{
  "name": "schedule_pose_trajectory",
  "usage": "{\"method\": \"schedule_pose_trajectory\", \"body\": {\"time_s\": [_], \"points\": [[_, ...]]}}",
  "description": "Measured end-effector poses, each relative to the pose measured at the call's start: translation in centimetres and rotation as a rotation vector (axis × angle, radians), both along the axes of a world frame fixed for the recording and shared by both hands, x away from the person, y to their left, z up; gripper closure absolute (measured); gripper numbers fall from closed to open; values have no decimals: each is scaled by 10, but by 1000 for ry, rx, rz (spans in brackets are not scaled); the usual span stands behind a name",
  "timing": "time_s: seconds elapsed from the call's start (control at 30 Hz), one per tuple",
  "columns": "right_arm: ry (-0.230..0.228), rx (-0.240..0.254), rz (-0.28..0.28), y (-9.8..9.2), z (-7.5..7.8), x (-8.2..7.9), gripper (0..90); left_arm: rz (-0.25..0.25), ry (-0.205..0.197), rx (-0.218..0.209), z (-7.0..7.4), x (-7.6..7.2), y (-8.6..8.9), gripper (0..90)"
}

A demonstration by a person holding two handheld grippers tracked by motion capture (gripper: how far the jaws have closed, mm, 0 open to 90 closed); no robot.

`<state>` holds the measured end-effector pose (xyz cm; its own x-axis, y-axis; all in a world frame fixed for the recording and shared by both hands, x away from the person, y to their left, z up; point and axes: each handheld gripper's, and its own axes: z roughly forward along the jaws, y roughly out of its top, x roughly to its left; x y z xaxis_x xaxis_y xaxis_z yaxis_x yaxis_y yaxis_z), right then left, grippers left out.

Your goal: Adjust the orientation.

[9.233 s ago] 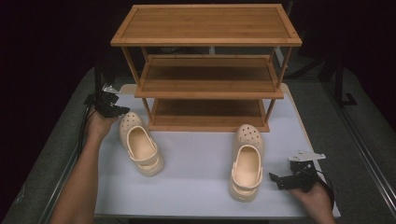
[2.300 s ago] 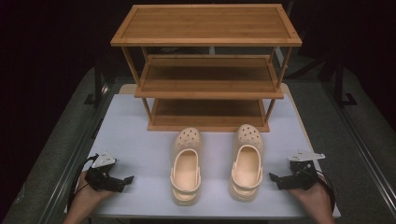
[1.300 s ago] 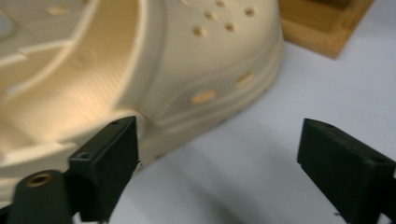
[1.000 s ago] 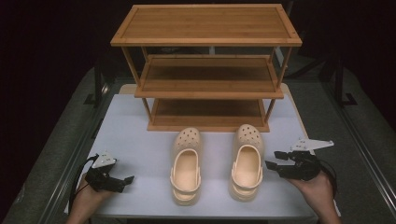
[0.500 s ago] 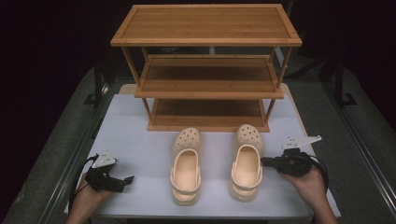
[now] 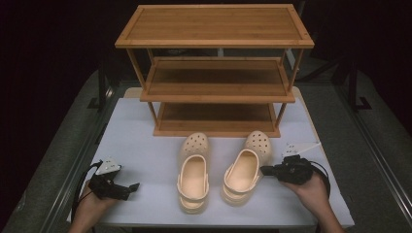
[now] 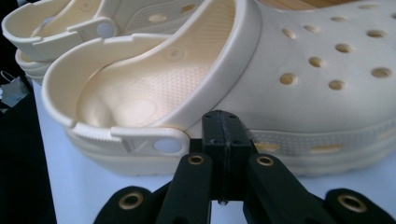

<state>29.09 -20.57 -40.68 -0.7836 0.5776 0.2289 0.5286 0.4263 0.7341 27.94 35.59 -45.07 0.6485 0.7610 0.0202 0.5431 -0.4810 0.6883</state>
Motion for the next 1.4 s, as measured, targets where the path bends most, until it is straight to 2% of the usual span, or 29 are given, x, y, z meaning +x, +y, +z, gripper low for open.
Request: {"method": "schedule_pose_trajectory", "body": {"time_s": [0.23, 0.37, 0.47, 0.63, 0.8, 0.93, 1.4], "points": [[0, -6, 49, 19, 1, 2, 897, 0, 0, 0, 0, 0, 0, 0], [-3, -4, 55, 21, 1, 2, 896, 0, 0, 0, 0, 0, 0, 0], [-23, -4, 30, 14, 3, 0, 897, 0, 0, 0, 0, 0, 0, 0], [-50, -3, -58, -13, 8, 3, 897, 0, 0, 0, 0, 0, 0, 0], [-50, -10, -144, -39, 3, 15, 898, 0, 0, 0, 0, 0, 0, 0], [-40, -22, -186, -49, -6, 28, 897, 0, 0, 0, 0, 0, 0, 0], [-16, -45, -183, -45, -21, 35, 898, 0, 1, -1, 0, 0, 0, 0]]}}
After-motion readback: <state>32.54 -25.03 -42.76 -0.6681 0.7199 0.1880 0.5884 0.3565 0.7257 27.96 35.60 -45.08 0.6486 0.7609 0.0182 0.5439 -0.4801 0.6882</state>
